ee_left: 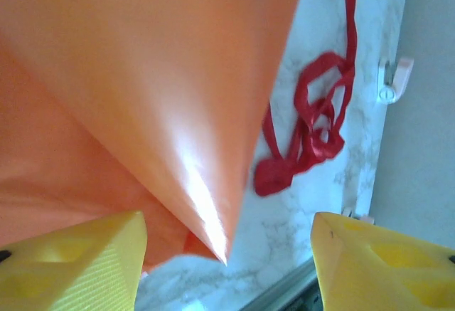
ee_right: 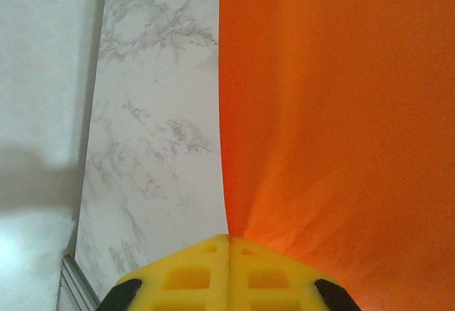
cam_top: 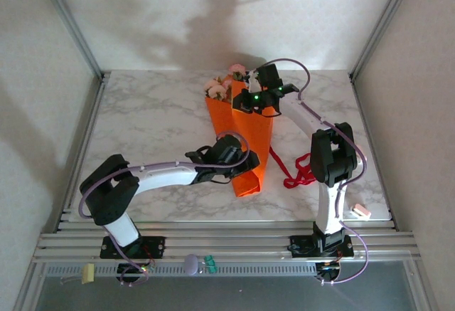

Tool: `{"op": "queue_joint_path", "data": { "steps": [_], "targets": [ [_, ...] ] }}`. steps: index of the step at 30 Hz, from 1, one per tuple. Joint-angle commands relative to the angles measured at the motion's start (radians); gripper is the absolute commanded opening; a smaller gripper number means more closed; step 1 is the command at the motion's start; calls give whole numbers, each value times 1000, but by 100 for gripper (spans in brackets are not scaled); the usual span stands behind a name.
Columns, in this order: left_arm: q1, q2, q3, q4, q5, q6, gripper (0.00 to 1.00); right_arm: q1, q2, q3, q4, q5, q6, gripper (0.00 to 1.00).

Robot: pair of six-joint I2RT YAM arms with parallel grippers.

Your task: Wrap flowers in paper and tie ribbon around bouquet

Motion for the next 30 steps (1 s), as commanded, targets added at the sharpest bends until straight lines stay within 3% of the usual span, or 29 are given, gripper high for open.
{"op": "queue_joint_path", "data": {
  "steps": [1, 4, 7, 12, 13, 21, 25, 26, 30],
  "targets": [
    [-24, -22, -21, 17, 17, -33, 64, 12, 10, 0, -9, -37, -1, 0],
    [-27, 28, 4, -1, 19, -19, 60, 15, 19, 2, -7, -46, 3, 0],
    [-27, 58, 9, 28, 10, -16, 50, 23, 28, 5, -5, -56, 4, 0],
    [-32, 75, -2, 23, -9, -17, 17, 36, 37, 9, -7, -57, 7, 0],
    [-33, 75, -11, 19, -10, -20, 15, 38, 37, 7, -7, -57, 7, 0],
    [-35, 63, -72, 45, -31, -38, 13, 44, 22, -28, -19, -58, -12, 0],
    [-41, 65, -69, 28, -33, -47, 5, 45, 17, -41, -28, -57, -21, 0],
    [-42, 65, -73, 25, -33, -50, 4, 45, 16, -42, -32, -55, -24, 2],
    [-39, 60, -132, 96, 5, -99, 3, 46, -9, -35, -87, -4, -58, 39]
  ]
}}
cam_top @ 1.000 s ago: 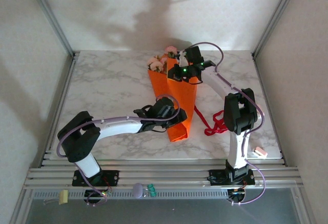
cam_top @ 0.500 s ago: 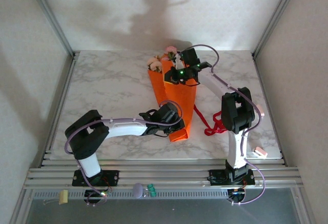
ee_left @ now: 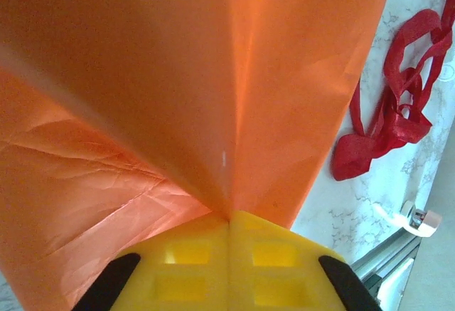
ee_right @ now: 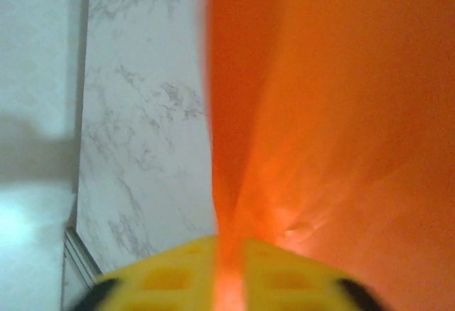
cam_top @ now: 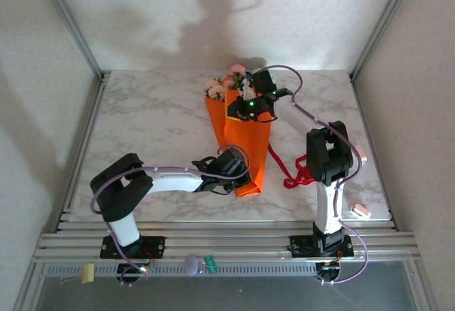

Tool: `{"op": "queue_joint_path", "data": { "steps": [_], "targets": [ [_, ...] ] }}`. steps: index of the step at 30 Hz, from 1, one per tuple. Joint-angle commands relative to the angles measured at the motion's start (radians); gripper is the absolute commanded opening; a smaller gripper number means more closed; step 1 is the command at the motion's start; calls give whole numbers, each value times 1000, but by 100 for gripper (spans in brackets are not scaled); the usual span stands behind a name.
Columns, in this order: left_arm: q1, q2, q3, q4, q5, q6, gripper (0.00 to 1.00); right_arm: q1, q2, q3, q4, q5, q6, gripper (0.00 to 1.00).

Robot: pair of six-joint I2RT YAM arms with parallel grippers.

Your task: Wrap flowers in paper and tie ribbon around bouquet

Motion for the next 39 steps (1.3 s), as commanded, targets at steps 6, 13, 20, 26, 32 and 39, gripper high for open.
{"op": "queue_joint_path", "data": {
  "steps": [6, 13, 20, 26, 32, 39],
  "targets": [
    [-1, -3, -75, 93, 23, -83, 0, 8, -217, -109, -90, 249, -53, 56],
    [10, 10, -74, 79, 31, -75, 0, -91, -521, -550, 62, 167, 18, 56],
    [19, 23, -65, 14, 25, -68, 0, -98, -696, -1002, 257, -27, 121, 51],
    [22, 36, -68, -29, 19, -61, 0, -95, -773, -1215, 455, -81, 205, 52],
    [25, 56, -80, -21, 25, -58, 0, -66, -693, -1269, 520, -101, 222, 50],
    [30, 81, -95, -6, 22, -58, 0, -11, -634, -1271, 538, -69, 235, 42]
  ]
}}
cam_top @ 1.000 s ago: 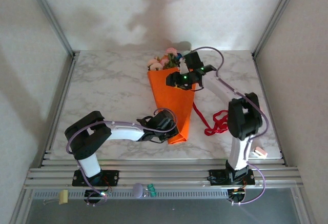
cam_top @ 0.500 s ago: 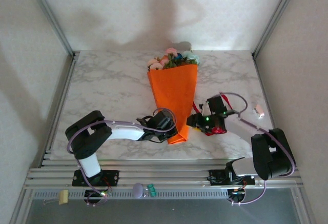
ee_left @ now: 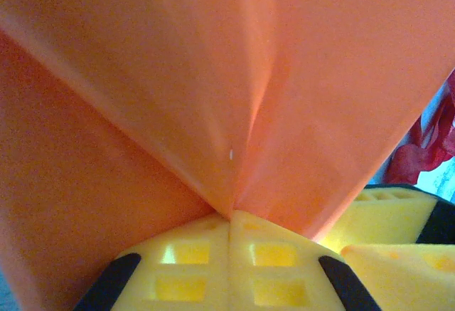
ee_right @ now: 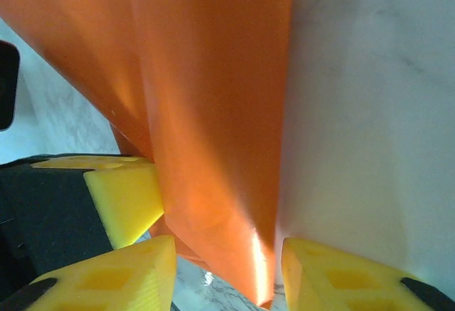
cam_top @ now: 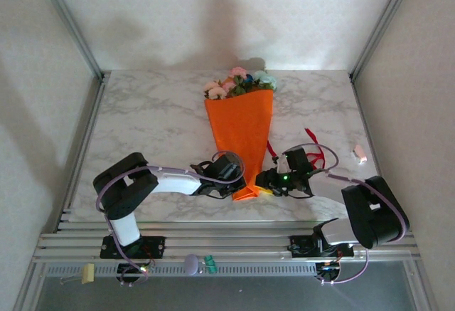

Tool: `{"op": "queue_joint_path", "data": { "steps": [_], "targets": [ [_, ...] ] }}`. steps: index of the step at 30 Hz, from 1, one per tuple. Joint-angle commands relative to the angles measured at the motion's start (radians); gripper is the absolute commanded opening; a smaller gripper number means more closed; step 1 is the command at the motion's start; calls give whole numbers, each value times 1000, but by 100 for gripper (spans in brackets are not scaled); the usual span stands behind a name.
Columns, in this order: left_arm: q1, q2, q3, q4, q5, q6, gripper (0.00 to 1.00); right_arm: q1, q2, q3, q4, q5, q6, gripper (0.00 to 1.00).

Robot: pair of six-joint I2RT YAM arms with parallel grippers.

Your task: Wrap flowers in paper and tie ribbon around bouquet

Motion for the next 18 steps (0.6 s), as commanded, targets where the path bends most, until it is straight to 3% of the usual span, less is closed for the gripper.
{"op": "queue_joint_path", "data": {
  "steps": [1, 4, 8, 13, 15, 18],
  "targets": [
    [9, 50, -26, -54, -9, 9, 0, 24, 26, -15, 33, 4, 18, 40],
    [9, 53, -27, -66, -16, 15, 0, 26, 54, -3, 72, -6, 25, 32],
    [9, 40, -28, -91, -29, 24, 0, 26, 63, 17, 93, 2, 32, 10],
    [11, 33, -28, -113, -44, 33, 0, 26, -28, 18, 29, 56, 21, 1],
    [11, 31, -27, -116, -43, 37, 0, 26, -62, 18, 3, 80, 12, 3],
    [13, 31, -22, -119, -39, 41, 0, 17, -59, 60, -21, 106, -11, 36]
  ]
}}
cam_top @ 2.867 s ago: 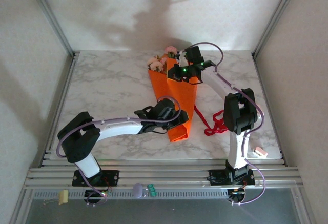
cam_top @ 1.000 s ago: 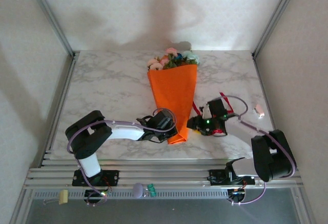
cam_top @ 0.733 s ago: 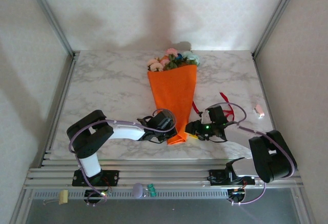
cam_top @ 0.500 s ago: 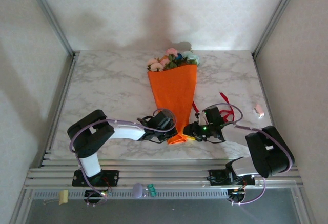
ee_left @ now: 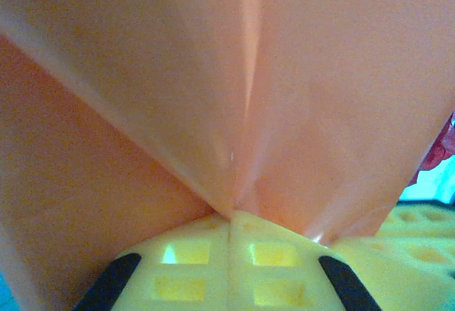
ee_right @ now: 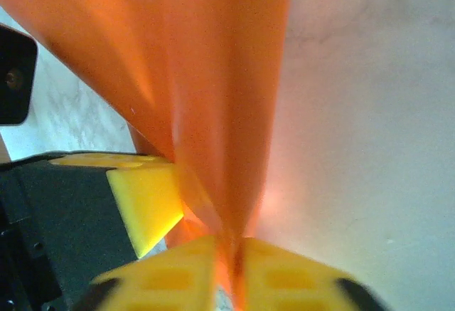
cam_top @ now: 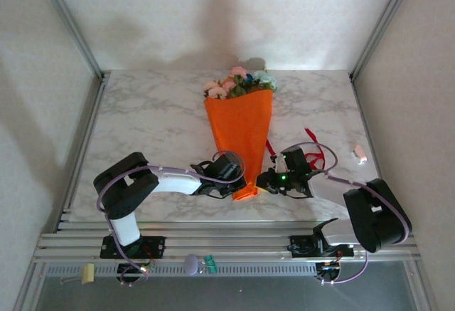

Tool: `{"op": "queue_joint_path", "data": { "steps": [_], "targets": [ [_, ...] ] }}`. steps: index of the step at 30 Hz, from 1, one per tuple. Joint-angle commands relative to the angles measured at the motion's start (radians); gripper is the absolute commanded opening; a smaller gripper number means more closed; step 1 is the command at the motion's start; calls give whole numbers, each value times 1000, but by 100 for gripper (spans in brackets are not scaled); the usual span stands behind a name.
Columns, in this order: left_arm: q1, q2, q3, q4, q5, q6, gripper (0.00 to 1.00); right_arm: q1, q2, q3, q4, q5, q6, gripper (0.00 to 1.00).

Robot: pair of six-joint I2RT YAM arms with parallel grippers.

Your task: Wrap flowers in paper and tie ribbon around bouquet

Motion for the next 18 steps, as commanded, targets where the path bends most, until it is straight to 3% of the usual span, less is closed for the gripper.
{"op": "queue_joint_path", "data": {
  "steps": [1, 5, 11, 15, 18],
  "targets": [
    [11, 29, -20, -125, -38, 24, 0, -11, 8, 66, -21, 52, -38, 42],
    [14, 30, -10, -139, -38, 29, 0, -30, 108, 122, -19, 42, -73, 46],
    [22, 27, -23, -148, -36, 31, 0, -56, 170, 146, 19, 15, -89, 41],
    [26, 33, -30, -143, -33, 31, 0, -58, 169, 150, 42, 11, -77, 12],
    [28, 36, -25, -145, -32, 31, 0, -60, 139, 148, 40, 28, -75, 0]
  ]
}}
